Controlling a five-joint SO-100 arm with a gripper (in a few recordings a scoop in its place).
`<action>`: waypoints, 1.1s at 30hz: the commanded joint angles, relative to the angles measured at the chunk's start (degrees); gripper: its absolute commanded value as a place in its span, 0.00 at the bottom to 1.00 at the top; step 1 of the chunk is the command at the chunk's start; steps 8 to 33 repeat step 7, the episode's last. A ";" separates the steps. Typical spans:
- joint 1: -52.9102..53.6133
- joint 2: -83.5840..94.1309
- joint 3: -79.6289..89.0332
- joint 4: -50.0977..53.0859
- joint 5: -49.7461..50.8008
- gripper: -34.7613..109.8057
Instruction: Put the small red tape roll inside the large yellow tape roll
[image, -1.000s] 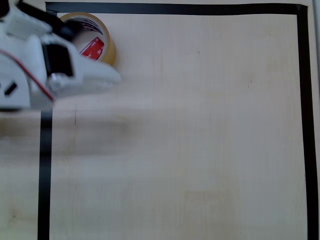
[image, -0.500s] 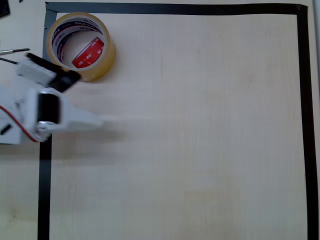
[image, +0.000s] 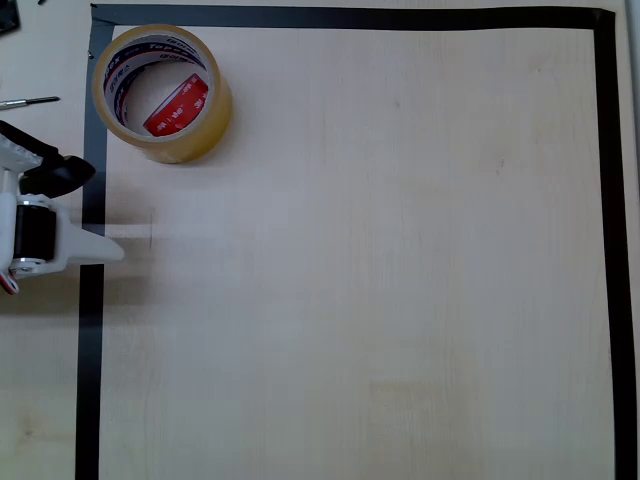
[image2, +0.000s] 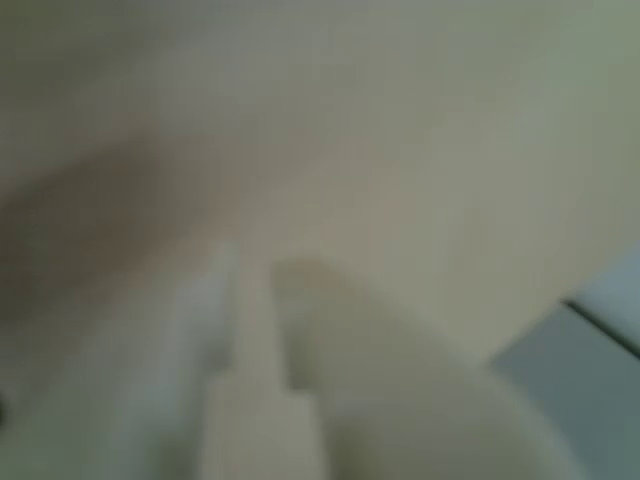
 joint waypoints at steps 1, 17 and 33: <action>0.53 1.67 -1.49 2.29 0.35 0.24; 0.26 1.67 -1.49 2.29 0.00 0.26; 0.26 1.67 -1.49 2.29 0.00 0.26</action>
